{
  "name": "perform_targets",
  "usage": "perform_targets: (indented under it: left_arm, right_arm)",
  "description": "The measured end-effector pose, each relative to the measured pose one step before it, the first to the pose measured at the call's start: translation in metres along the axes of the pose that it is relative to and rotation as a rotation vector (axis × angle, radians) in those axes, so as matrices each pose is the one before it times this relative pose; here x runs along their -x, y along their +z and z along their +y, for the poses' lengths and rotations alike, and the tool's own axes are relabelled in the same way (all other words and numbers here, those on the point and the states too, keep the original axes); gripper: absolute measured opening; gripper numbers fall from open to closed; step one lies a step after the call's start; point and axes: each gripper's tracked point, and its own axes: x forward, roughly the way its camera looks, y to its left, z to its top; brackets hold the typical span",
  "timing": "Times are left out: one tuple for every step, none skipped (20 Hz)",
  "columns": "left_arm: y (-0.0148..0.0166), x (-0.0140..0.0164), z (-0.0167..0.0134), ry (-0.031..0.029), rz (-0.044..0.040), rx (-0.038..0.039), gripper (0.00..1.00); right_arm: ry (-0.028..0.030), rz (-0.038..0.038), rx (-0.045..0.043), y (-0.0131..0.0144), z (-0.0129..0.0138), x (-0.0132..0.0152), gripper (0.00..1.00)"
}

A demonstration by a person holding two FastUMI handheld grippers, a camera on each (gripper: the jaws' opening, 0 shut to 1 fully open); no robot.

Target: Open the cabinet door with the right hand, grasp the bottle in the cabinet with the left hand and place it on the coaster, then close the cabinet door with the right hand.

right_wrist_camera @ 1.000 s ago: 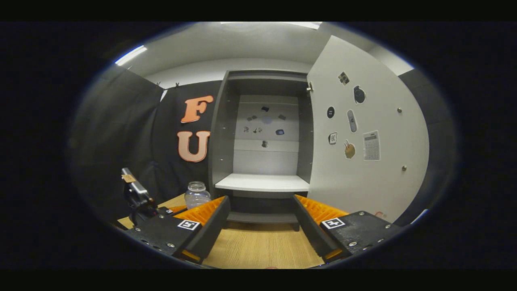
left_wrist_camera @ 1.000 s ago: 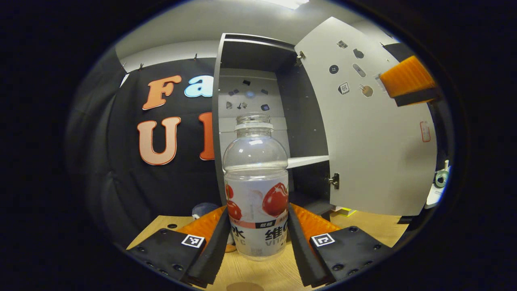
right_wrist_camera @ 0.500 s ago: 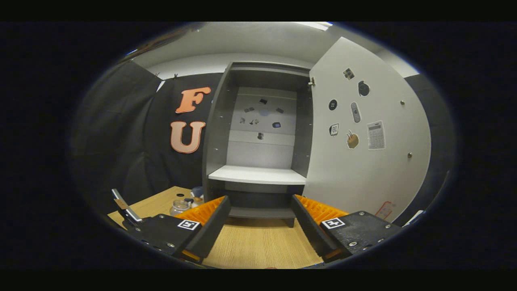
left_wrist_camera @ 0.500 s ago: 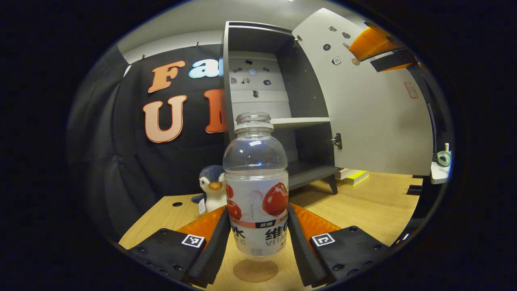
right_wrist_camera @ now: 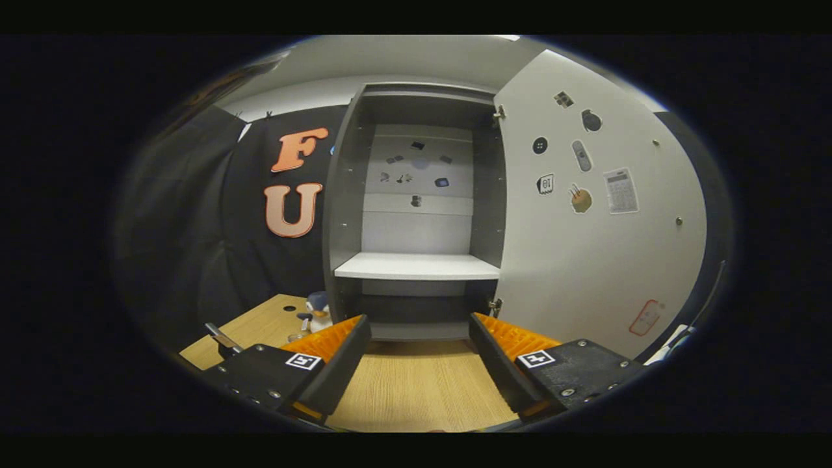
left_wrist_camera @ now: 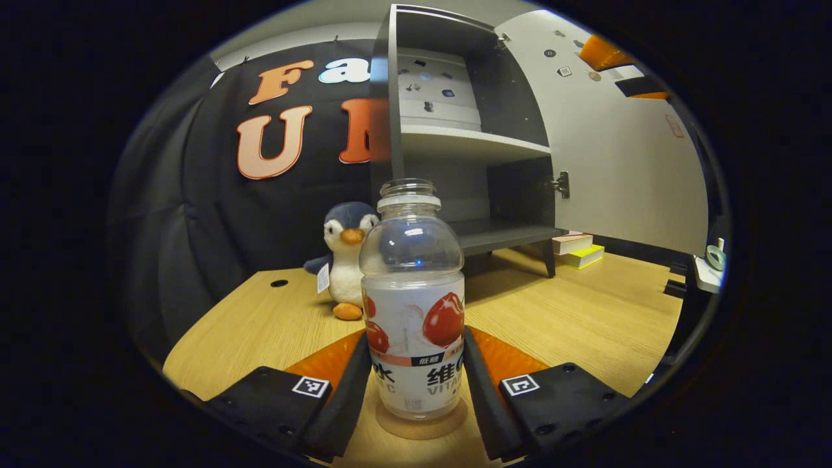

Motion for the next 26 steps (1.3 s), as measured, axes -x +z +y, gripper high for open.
perform_targets:
  left_arm:
    - [-0.00236,-0.00186,0.00113,0.00279,0.00669,0.00631,0.82]
    - [-0.00122,-0.00121,0.00137,0.00346,-0.00088,0.00571,0.81]
    - [-0.00069,-0.00116,-0.00049,-0.00141,0.00039,0.00359,0.82]
    - [-0.00115,-0.00167,-0.00059,0.00002,-0.00129,-0.00154,0.81]
    - [0.00003,-0.00049,-0.00032,0.00003,-0.00294,-0.00404,0.81]
    - [-0.00071,-0.00122,-0.00066,0.00062,-0.00095,-0.00261,0.81]
    - [-0.00013,-0.00159,-0.00080,0.00045,-0.00484,-0.00359,0.82]
    - [-0.00042,-0.00040,0.00055,0.00368,-0.00258,-0.00686,0.81]
    - [-0.00145,-0.00025,0.00052,-0.00023,0.00071,-0.00460,0.82]
    - [0.00179,-0.00104,-0.00056,0.00043,-0.00685,-0.00286,0.81]
    - [-0.00056,0.00021,-0.00033,0.00116,0.00218,-0.00350,0.81]
    - [-0.00031,0.00072,-0.00061,-0.00013,-0.00261,-0.00528,0.81]
    - [-0.00081,0.00111,-0.00011,0.00013,0.00477,-0.00448,0.81]
    - [-0.00042,0.00089,-0.00008,0.00007,0.00438,-0.00083,0.82]
    - [-0.00082,0.00213,-0.00001,0.00100,0.00927,0.00457,0.82]
    - [-0.00107,0.00221,0.00158,0.00237,0.00865,0.00882,0.81]
    - [-0.00093,0.00249,0.00109,0.00340,0.00770,0.01100,0.81]
    - [-0.00086,0.00277,-0.00049,0.00317,0.00754,0.00787,0.82]
    - [-0.00081,0.00165,-0.00005,0.00289,0.00503,0.00372,0.82]
    - [-0.00078,0.00089,-0.00035,0.00198,0.00556,-0.00110,0.82]
    - [0.00001,0.00153,0.00009,0.00117,0.00442,-0.00348,0.82]
    - [0.00061,-0.00024,-0.00130,-0.00016,0.00300,-0.00538,0.82]
    - [-0.00093,0.00110,-0.00040,-0.00049,0.00279,-0.00408,0.83]
    - [-0.00003,0.00087,0.00022,-0.00025,0.00392,-0.00035,0.83]
    - [-0.00089,0.00021,0.00065,0.00173,0.00639,0.00293,0.83]
    - [-0.00028,0.00035,0.00043,0.00037,0.00415,0.00631,0.84]
  right_arm:
    - [-0.00446,0.00112,0.00690,0.00013,0.00074,0.00031,0.94]
    - [-0.00083,0.00084,0.00629,-0.00039,0.00045,0.00098,0.94]
    - [0.00057,0.00078,0.00174,0.00082,0.00224,-0.00008,0.94]
    - [0.00257,0.00183,-0.00135,-0.00056,0.00274,-0.00067,0.94]
    - [0.00239,0.00043,-0.00269,0.00015,0.00159,0.00092,0.94]
    - [0.00056,0.00054,-0.00209,0.00059,0.00074,0.00004,0.94]
    - [-0.00084,-0.00200,-0.00086,0.00020,-0.00003,0.00131,0.94]
    - [-0.00043,0.00072,-0.00125,-0.00027,0.00037,-0.00058,0.94]
    - [0.00047,0.00365,-0.00217,-0.00139,-0.00042,0.00030,0.94]
    - [0.00157,0.00696,-0.00230,-0.00176,0.00049,-0.00146,0.94]
    - [0.00144,0.00745,-0.00236,-0.00221,-0.00047,-0.00081,0.94]
    - [0.00175,0.00544,-0.00241,-0.00139,0.00006,-0.00076,0.94]
    - [0.00173,0.00352,-0.00213,-0.00168,0.00022,0.00012,0.94]
    - [0.00098,0.00271,-0.00120,0.00004,0.00017,-0.00007,0.94]
    - [-0.00004,0.00118,0.00126,-0.00037,0.00004,-0.00026,0.94]
    - [-0.00147,0.00104,0.00258,0.00028,-0.00105,-0.00063,0.94]
    - [-0.00111,0.00218,0.00241,-0.00033,-0.00036,-0.00022,0.94]
    - [-0.00020,0.00049,0.00122,-0.00039,0.00011,0.00013,0.94]
    - [-0.00012,0.00222,0.00108,-0.00106,-0.00001,0.00019,0.94]
    - [-0.00109,0.00353,-0.00042,-0.00062,-0.00039,-0.00009,0.94]
    - [-0.00089,0.00338,-0.00198,-0.00081,-0.00066,-0.00007,0.94]
    - [-0.00062,0.00517,-0.00505,-0.00108,0.00008,0.00010,0.94]
    - [0.00192,0.00400,-0.00784,-0.00166,-0.00004,0.00047,0.94]
    - [0.00146,0.00283,-0.00724,-0.00014,0.00071,0.00036,0.94]
    - [0.00009,0.00144,-0.00543,-0.00023,-0.00038,0.00028,0.94]
    - [-0.00065,0.00176,-0.00304,-0.00070,-0.00065,0.00011,0.94]
